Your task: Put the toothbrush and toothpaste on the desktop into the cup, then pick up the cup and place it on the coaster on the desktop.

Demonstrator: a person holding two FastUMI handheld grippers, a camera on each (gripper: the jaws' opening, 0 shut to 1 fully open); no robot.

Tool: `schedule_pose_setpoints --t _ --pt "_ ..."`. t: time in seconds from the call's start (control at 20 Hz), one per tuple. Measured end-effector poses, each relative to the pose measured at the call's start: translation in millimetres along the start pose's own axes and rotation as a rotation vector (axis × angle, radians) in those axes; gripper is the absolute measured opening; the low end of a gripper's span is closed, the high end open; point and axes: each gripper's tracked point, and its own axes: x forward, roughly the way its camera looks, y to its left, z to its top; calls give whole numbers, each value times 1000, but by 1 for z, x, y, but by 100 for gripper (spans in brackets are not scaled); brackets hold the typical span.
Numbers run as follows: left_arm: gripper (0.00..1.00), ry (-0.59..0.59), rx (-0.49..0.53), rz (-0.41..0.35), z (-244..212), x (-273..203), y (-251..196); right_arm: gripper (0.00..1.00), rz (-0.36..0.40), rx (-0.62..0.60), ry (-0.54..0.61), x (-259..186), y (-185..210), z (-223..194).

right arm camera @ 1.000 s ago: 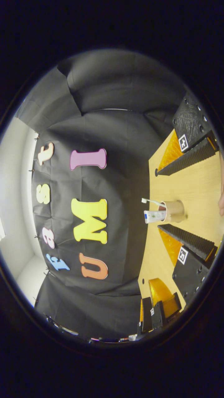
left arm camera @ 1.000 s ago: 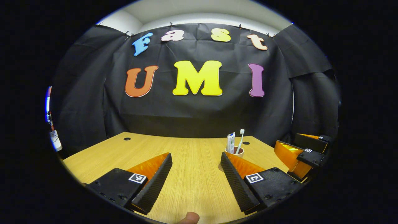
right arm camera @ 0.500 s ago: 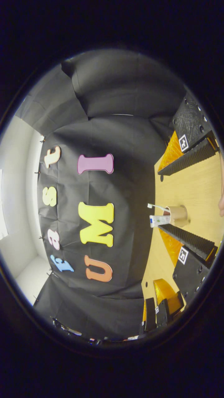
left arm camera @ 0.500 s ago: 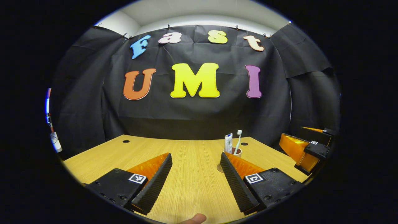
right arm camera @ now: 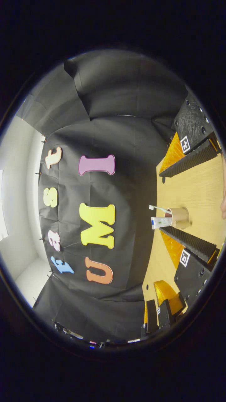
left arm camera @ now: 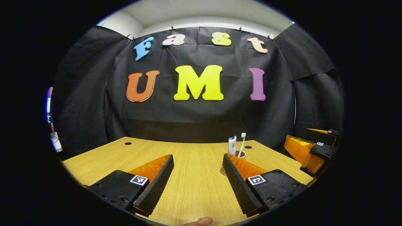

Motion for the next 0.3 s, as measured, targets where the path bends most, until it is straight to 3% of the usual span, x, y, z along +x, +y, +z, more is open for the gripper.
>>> schedule_pose_setpoints --t 0.3 --pt "99 0 -3 2 -1 0 0 93 12 -2 8 -1 4 -2"
